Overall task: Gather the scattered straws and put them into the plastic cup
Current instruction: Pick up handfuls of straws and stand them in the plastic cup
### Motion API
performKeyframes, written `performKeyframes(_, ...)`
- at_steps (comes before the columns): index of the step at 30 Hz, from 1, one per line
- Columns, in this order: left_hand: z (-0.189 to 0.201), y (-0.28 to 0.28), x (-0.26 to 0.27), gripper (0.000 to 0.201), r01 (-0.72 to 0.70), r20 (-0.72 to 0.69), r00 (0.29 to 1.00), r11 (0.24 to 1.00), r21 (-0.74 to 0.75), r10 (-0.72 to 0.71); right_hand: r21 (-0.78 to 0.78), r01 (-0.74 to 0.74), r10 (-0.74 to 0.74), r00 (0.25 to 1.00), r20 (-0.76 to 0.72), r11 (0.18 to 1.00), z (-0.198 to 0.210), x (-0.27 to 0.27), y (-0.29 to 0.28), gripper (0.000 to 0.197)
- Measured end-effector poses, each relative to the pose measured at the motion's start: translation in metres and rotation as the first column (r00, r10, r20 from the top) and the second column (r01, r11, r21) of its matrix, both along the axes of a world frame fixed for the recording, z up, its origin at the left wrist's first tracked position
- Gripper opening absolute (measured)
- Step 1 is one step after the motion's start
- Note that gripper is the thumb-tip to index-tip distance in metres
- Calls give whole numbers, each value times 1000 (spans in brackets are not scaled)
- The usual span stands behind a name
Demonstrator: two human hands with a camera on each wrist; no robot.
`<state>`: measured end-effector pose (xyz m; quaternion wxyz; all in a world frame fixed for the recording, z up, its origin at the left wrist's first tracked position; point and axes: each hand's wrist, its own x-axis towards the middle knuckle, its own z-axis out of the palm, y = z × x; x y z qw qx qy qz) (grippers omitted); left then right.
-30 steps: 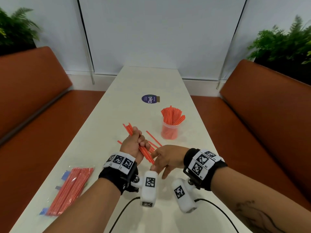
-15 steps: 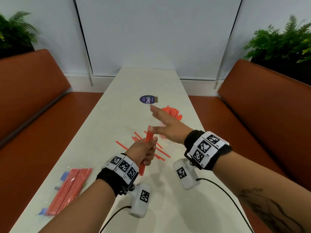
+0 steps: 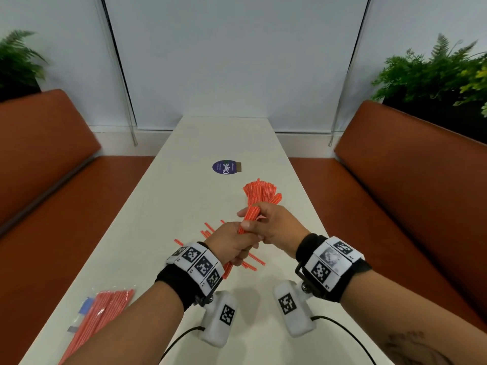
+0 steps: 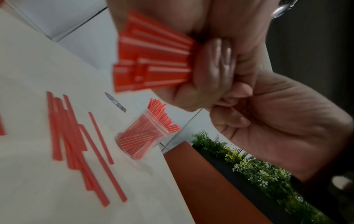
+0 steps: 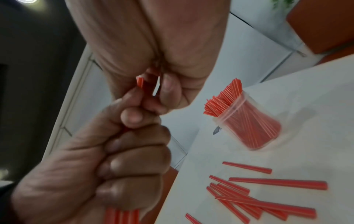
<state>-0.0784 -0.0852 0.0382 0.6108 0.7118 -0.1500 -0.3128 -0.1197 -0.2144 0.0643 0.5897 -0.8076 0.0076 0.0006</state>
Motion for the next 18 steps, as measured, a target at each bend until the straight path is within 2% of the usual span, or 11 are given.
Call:
performKeyframes(2, 5, -7, 12, 32, 35, -9, 999, 999, 6, -35, 105, 27, -28, 1000, 10, 994, 3, 6, -5, 5)
performKeyframes(6, 24, -26, 44, 29, 115, 41, 993, 993, -17, -114, 117, 86, -91, 995, 31, 989, 22, 29, -20, 12)
performKeyframes(9, 41, -40, 72, 22, 129, 185, 976, 990, -51, -118, 89, 177, -187, 975, 120, 980, 41, 53, -34, 15)
performKeyframes(11, 48, -46, 89, 26, 122, 298, 949, 992, -33, -107, 79, 279, -289, 939, 185, 957, 48, 67, -46, 16)
performKeyframes(12, 48, -48, 96, 31, 76, 338, 939, 997, -33, -61, 55, 335, -339, 918, 207, 941, 48, 74, -53, 14)
performKeyframes(15, 28, -48, 115, 38, -233, 444, 874, 972, 28, 197, -142, 463, -430, 877, 213, 875, 31, 87, -66, 5)
performKeyframes(16, 19, -47, 119, 38, -275, 436, 871, 960, 53, 225, -205, 476, -438, 875, 206, 855, 21, 90, -67, 7)
performKeyframes(18, -2, -50, 121, 43, -250, 394, 898, 964, 96, 193, -312, 466, -428, 885, 185, 828, 3, 95, -65, 11)
